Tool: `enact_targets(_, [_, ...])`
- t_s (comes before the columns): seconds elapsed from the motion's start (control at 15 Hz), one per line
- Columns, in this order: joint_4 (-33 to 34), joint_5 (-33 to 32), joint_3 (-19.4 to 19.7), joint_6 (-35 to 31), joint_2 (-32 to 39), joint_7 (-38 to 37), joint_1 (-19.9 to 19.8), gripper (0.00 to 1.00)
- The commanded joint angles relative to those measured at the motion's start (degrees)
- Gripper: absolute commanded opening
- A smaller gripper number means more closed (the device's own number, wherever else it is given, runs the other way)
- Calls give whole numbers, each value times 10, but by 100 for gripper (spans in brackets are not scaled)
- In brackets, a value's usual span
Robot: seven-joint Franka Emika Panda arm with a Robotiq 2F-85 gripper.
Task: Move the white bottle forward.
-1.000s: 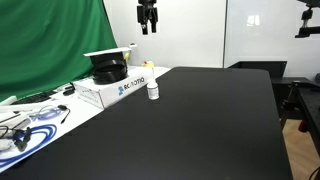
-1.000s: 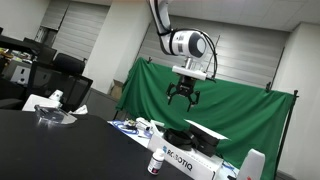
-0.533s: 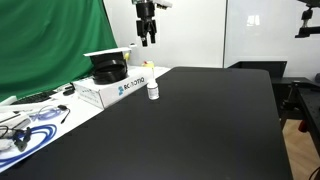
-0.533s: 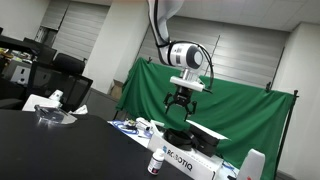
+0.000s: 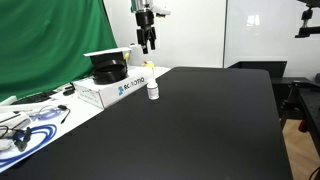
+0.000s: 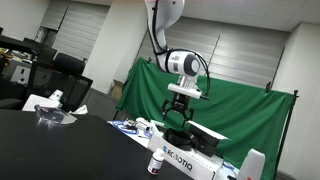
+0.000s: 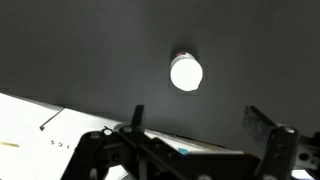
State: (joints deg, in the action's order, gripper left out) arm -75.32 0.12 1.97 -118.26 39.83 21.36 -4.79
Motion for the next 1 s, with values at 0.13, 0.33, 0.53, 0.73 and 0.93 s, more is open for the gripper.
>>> enact_targets(0.13, [19, -3, -21, -21, 30, -5, -7, 100])
enact_targets(0.33, [21, -6, -24, -42, 46, -5, -7, 100])
enact_targets(0.53, [23, -8, -24, -61, 62, -5, -8, 100])
enact_targets(0.73, [23, -9, -24, -71, 75, -5, -10, 100])
enact_targets(0.93, [25, -10, -24, -75, 89, -7, -10, 100])
